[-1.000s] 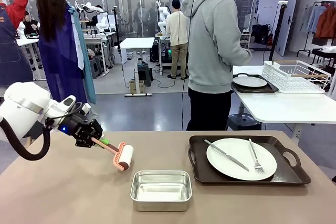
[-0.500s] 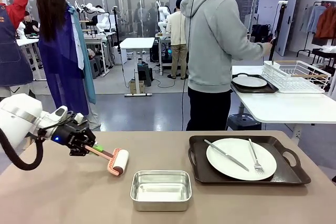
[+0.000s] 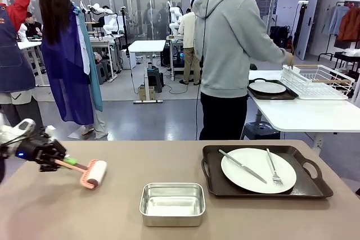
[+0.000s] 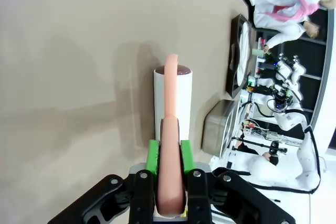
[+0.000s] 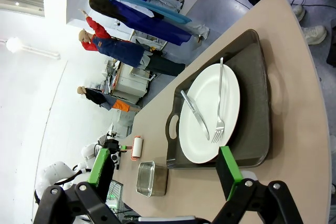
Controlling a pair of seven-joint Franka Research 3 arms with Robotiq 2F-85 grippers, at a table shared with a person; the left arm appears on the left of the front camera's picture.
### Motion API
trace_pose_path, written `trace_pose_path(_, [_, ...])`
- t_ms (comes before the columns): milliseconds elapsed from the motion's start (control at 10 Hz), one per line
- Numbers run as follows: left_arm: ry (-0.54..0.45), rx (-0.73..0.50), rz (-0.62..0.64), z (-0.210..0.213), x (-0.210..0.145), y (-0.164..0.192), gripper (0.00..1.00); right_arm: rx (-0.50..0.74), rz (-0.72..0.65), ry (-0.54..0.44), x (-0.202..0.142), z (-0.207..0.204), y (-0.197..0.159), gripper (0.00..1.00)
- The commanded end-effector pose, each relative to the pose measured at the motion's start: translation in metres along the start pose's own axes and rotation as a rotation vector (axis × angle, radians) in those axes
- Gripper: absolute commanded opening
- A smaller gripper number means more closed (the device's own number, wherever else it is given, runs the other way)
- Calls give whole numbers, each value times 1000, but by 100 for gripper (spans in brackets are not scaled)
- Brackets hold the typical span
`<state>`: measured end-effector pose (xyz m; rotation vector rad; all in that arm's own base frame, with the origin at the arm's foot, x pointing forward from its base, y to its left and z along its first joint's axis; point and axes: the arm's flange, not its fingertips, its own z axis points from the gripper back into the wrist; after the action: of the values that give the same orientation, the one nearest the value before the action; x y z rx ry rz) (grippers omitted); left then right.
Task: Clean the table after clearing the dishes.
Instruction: When the left (or right) Handle tray is removed, use the left hand (or right hand) to clean the left (or right) side of the table with the Lint Roller.
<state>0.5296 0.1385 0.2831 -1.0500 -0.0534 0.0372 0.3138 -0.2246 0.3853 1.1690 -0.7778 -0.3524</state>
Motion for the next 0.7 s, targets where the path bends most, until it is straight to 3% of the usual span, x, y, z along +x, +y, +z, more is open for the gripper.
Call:
trace_pose_path(0, [73,51,3,45,-6,42,21,5,6,-5,-3,-1,3,100])
trace_pose_path(300, [6,59,31,113,-22,66,21,5,6,-5,-3,-1,3,100])
trace_pose_path(600, [-10,81,31,145,-42,51,21,5,6,-5,-3,-1,3,100])
